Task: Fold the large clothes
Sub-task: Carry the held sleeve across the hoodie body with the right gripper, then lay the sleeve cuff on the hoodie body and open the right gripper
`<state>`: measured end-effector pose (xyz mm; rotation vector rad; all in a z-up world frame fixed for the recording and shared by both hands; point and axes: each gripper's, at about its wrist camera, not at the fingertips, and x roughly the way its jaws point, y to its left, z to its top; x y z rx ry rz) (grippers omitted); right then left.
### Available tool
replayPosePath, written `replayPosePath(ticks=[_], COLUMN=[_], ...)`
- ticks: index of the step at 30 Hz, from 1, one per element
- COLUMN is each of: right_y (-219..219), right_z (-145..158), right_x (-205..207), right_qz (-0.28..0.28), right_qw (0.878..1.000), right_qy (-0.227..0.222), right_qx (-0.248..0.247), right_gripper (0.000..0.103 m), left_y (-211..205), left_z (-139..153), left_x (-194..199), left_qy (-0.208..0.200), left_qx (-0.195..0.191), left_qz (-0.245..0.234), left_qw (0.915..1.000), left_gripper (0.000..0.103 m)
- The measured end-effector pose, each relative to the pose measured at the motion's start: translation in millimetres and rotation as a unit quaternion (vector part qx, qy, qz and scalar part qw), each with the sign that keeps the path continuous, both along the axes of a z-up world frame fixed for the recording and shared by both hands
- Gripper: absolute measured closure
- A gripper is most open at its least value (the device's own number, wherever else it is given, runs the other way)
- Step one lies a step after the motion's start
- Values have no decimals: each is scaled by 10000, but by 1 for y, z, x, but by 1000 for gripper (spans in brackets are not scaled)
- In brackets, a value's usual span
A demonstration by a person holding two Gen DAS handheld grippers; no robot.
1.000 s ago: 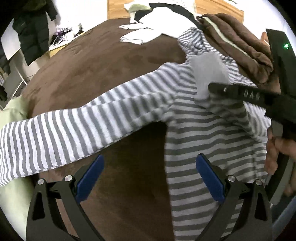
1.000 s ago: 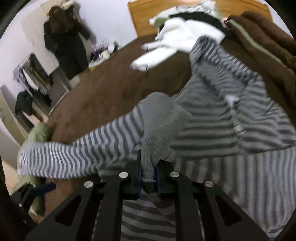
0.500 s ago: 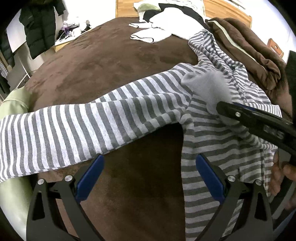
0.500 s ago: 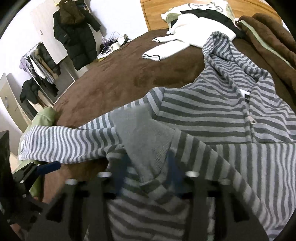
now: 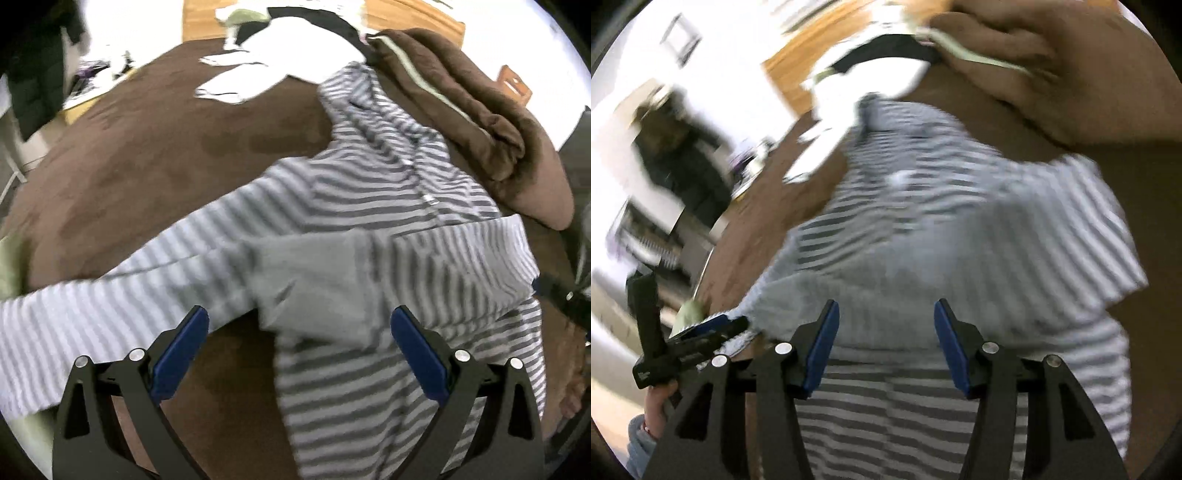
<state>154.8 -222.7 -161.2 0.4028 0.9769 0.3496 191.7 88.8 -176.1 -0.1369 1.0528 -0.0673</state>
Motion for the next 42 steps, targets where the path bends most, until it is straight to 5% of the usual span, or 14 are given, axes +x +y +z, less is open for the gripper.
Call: replayPosePath(ticks=[7,16,18,20,24,28,42], right_y=[-92,-130,-133,-133,-133,-127,-117], right_z=[-37,-67,-73,-81,-81,-64,-28], right_x=[-2,16,24,32,37,38,39], right_qz=[-1113,-1731,-1801,-1833,-1843,-1786,-1503], right_qw=[9910,9666,9635,9613,9609,9648,9755], right_qy=[269,200,251,357,314,5,-469], right_qx=[690,1877,1966,2026,2042,1929,1539], right_gripper=[49,54,62,84,93,95,95], left_y=[-24,-12,-10,-10,-8,0,-3], left_z=[-30,-59,-60,-60,-58,-53,-18], left_x=[40,30,28,27,27,28,22], left_qy=[314,596,581,577,593,618,273], left_qx=[-129,-195,-280,-327,-474,-365,47], left_qz=[-179,70,151,204,353,632,405], left_qw=[9993,9980,9978,9976,9965,9954,9988], left_gripper=[7,7,7,8,23,59,76])
